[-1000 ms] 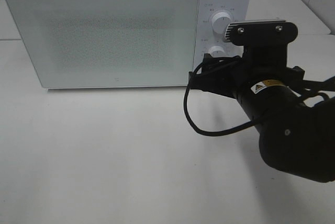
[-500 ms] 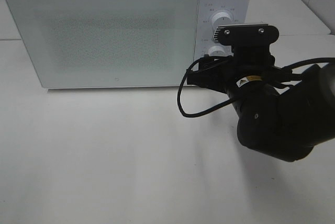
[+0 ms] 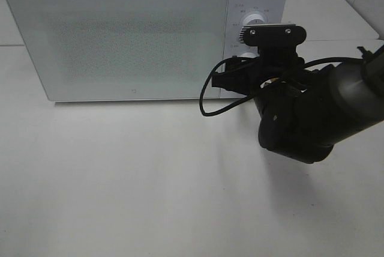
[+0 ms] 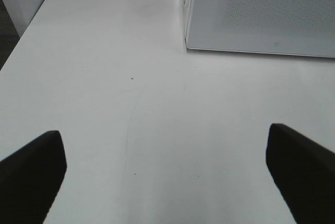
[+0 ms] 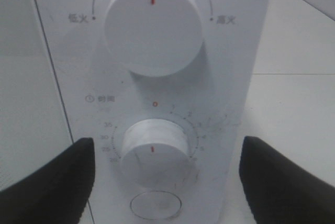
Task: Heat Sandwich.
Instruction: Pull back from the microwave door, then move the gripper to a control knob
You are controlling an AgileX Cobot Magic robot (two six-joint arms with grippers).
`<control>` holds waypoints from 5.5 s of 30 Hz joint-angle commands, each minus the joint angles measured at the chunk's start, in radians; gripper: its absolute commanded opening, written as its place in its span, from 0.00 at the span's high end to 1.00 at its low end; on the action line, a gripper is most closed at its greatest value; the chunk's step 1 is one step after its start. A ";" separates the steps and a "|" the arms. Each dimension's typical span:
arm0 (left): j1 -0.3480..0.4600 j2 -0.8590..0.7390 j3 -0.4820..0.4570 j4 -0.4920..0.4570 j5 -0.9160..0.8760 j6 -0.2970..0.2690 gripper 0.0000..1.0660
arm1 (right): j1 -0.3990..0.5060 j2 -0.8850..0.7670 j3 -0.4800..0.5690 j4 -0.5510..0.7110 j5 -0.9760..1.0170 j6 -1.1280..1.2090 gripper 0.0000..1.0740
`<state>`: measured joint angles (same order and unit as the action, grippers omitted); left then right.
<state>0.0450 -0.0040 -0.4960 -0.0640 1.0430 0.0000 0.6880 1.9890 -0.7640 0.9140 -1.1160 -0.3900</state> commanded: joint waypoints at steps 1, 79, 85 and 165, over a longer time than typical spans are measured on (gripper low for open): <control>0.001 -0.025 0.003 -0.005 -0.012 0.000 0.08 | -0.017 0.029 -0.033 -0.022 0.002 0.022 0.28; 0.001 -0.025 0.003 -0.004 -0.012 0.000 0.08 | -0.049 0.053 -0.065 -0.085 -0.051 0.098 0.86; 0.001 -0.025 0.003 -0.004 -0.012 0.000 0.08 | -0.049 0.053 -0.065 -0.105 -0.052 0.163 0.85; 0.001 -0.025 0.003 -0.004 -0.012 0.000 0.08 | -0.052 0.064 -0.065 -0.259 -0.180 1.719 0.78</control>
<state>0.0450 -0.0040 -0.4960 -0.0640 1.0430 0.0000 0.6390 2.0810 -0.7980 0.7700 -1.1820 1.3450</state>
